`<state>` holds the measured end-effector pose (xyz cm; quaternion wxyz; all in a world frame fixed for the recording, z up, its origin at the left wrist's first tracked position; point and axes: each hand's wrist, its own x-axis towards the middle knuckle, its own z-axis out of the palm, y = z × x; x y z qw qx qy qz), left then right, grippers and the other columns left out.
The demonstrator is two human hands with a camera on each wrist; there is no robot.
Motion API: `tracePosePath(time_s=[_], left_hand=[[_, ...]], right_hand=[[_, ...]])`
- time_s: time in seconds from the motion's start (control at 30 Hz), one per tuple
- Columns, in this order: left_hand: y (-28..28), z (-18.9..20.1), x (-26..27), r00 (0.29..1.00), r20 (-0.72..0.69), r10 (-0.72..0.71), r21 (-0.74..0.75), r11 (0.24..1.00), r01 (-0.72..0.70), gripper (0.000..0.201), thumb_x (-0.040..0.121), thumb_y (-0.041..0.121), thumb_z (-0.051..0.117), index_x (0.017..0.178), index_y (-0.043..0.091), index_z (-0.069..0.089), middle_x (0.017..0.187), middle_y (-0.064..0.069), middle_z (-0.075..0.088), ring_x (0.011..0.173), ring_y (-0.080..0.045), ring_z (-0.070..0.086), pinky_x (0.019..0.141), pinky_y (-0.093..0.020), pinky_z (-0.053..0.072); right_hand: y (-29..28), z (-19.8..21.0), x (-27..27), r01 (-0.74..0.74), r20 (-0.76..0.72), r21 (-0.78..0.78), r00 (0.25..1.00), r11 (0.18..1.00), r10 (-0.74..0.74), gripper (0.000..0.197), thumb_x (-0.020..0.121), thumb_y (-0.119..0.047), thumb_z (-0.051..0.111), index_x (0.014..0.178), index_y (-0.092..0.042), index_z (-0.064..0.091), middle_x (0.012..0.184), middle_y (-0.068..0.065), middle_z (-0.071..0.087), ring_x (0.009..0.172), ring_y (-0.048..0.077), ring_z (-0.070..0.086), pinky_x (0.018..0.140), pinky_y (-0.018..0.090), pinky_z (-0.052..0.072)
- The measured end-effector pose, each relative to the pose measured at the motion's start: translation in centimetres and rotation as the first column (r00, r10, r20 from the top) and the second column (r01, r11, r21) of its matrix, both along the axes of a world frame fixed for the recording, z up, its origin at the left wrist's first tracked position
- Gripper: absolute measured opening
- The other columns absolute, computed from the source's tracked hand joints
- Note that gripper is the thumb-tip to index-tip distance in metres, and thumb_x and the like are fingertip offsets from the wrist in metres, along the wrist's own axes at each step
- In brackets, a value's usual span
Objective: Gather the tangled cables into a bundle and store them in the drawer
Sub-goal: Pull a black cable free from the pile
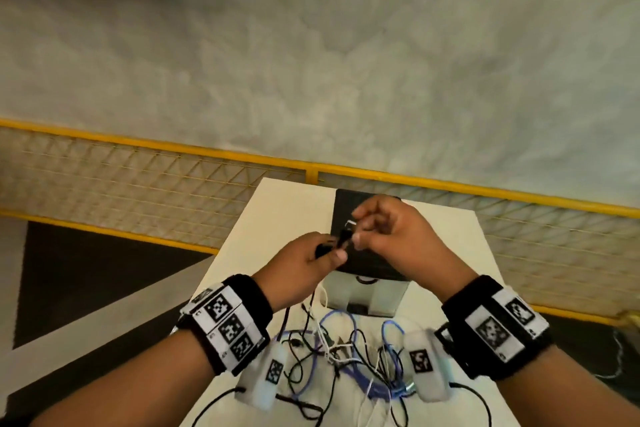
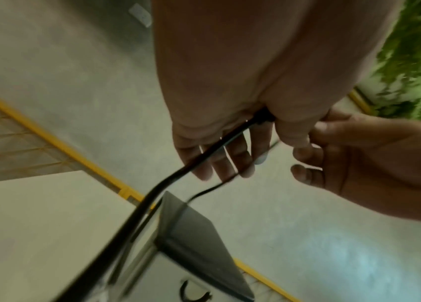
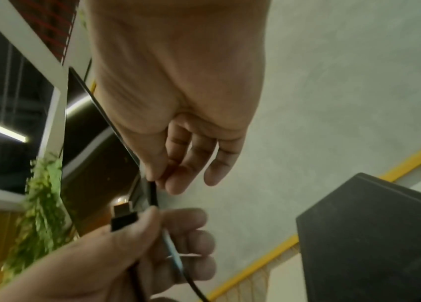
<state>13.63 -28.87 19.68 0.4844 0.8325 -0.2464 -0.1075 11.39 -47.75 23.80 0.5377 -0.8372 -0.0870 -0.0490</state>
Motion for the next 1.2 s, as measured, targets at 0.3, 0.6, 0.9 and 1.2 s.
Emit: tracePosePath(time_s=[0.3,0.6,0.9,1.2], left_hand=[[-2.8,0.9,-1.6,0.982,-0.185,-0.047,-0.332,0.943,-0.017,0.023,0.101,0.018,0.051,0.084,0.011,0.065,0.07,-0.004,0.067,0.064,-0.013,0.061,0.066,-0.024,0.048],[-1.3,3.5,-4.0,0.938,-0.329,-0.112,-0.508,0.858,-0.076,0.033,0.095,0.035,0.05,0.105,0.01,0.07,0.092,-0.009,0.071,0.095,-0.026,0.07,0.09,-0.046,0.054],[2.8,1.4,-7.8,0.847,-0.532,-0.012,-0.329,0.924,-0.193,0.03,0.099,0.033,0.051,0.082,0.01,0.061,0.06,-0.006,0.053,0.04,-0.013,0.036,0.043,-0.023,0.035],[8.4,-4.5,-10.0,0.75,-0.645,0.15,0.218,0.976,-0.008,0.03,0.091,0.035,0.063,0.067,0.016,0.059,0.05,0.001,0.047,0.036,-0.011,0.035,0.038,-0.018,0.027]], right_hand=[[-0.3,0.1,-4.1,0.265,-0.142,0.445,0.964,0.855,-0.224,0.012,0.09,0.004,0.06,0.089,-0.008,0.063,0.077,0.013,0.066,0.063,0.018,0.063,0.056,0.031,0.054],[3.3,-8.4,-7.0,0.2,-0.703,0.518,0.653,0.832,0.281,0.062,0.1,-0.051,0.03,0.096,-0.003,0.07,0.088,0.017,0.071,0.062,0.018,0.056,0.051,0.026,0.038],[4.4,-8.1,-3.4,0.507,-0.578,0.806,0.786,0.306,0.219,0.028,0.096,-0.032,0.049,0.081,-0.011,0.061,0.076,0.01,0.07,0.066,0.024,0.066,0.07,0.037,0.051],[2.6,-9.0,-2.3,0.598,-0.647,0.749,0.752,0.286,0.124,0.029,0.104,-0.029,0.041,0.092,-0.012,0.062,0.092,0.012,0.077,0.078,0.022,0.076,0.075,0.043,0.055]])
